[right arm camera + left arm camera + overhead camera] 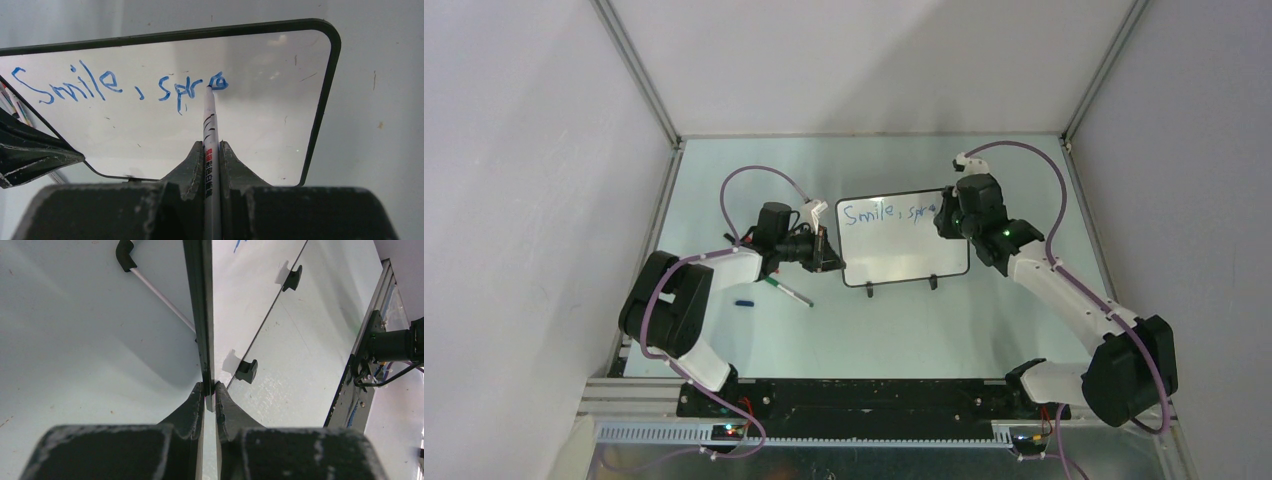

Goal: Write a sentence on the whiteboard

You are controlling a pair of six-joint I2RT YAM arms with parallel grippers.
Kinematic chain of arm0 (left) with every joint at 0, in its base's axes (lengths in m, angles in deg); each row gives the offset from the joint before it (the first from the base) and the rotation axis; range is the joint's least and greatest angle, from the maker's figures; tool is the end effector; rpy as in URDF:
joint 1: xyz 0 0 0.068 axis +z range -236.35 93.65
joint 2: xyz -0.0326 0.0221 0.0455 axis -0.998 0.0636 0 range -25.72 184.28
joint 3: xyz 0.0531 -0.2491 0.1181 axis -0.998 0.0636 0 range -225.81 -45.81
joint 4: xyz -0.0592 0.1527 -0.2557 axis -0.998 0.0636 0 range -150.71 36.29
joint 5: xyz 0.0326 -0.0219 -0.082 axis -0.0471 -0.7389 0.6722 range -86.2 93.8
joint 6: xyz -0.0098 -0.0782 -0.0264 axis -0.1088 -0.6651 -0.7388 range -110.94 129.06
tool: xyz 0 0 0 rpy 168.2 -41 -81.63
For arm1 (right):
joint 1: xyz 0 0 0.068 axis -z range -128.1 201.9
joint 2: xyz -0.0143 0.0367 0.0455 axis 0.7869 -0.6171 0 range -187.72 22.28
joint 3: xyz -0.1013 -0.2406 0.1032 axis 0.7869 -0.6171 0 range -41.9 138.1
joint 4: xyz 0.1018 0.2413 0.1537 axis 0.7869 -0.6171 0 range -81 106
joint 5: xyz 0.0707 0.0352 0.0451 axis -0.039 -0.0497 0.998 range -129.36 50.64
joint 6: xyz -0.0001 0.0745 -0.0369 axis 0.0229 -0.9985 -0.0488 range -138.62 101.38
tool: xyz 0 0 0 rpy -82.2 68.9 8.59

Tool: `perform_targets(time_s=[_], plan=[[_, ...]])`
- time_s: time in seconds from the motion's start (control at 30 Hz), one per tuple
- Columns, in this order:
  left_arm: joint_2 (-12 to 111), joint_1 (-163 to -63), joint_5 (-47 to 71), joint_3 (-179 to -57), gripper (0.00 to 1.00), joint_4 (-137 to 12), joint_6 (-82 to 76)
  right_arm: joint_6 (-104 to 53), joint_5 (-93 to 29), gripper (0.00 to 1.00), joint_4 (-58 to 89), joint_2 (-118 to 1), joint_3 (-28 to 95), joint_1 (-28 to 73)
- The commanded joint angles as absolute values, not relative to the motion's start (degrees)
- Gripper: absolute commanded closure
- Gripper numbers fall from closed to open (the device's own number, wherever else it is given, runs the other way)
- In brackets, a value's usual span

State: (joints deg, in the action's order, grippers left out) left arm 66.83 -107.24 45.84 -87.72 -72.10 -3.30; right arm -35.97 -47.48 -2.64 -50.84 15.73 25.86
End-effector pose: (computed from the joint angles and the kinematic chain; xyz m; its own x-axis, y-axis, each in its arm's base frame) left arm 0.3201 -0.1742 0.1186 -0.7378 0.1114 -0.6658 0.6054 0.5455 -0.5796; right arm 0.3252 0.1475 0.2725 -0.5794 0.0454 -0.8138 -0.1641 0.9715 0.1711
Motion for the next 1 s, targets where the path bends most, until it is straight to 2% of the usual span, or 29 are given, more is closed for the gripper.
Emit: perform_targets(time_s=[0.0, 0.97], plan=[[65.4, -107.8, 43.9, -88.4, 1.0, -69.9, -0.8, -35.6, -48.5, 1.0, -3.9, -51.6, 17.9, 25.3], [64.9, -107.8, 43.7, -88.3, 1.0, -69.9, -0.7, -35.8, -51.7, 1.0, -5.0, -49.0, 17.0, 25.7]])
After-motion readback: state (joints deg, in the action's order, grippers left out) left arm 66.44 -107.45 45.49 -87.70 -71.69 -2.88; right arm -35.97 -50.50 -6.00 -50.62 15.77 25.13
